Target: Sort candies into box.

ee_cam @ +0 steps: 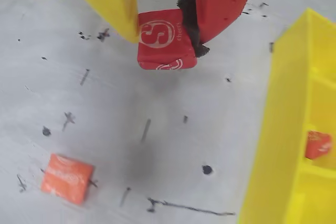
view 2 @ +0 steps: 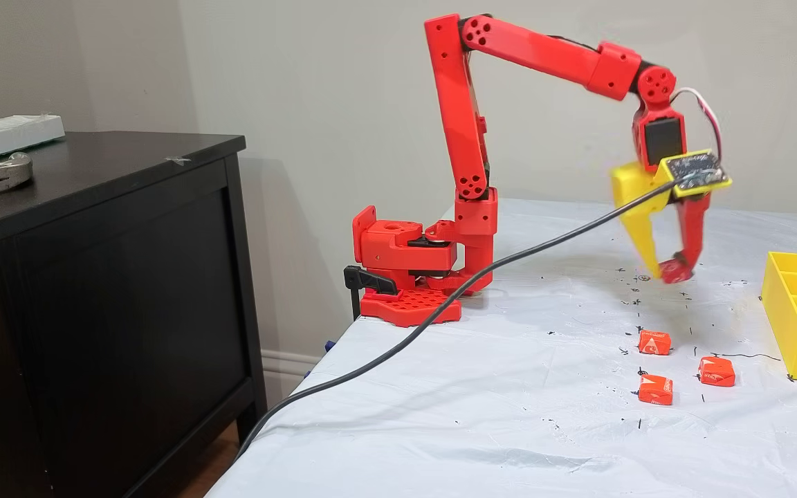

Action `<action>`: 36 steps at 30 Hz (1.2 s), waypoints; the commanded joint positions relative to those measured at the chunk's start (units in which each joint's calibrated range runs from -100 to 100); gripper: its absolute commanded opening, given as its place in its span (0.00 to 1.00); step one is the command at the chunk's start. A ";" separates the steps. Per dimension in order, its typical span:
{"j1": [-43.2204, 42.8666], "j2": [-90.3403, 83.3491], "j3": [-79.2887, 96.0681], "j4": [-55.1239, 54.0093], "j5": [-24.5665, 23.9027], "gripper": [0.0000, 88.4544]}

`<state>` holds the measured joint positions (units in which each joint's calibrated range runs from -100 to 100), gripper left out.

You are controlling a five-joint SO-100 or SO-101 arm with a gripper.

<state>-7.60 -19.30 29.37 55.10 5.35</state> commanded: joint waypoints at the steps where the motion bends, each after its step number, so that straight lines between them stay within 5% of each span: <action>1: 2.44 0.90 -15.94 -0.05 0.34 0.00; 21: 10.50 23.63 -46.16 3.72 1.27 0.00; 36: 11.95 28.38 -50.08 3.31 1.51 0.00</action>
<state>4.02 9.97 -12.21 58.79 7.01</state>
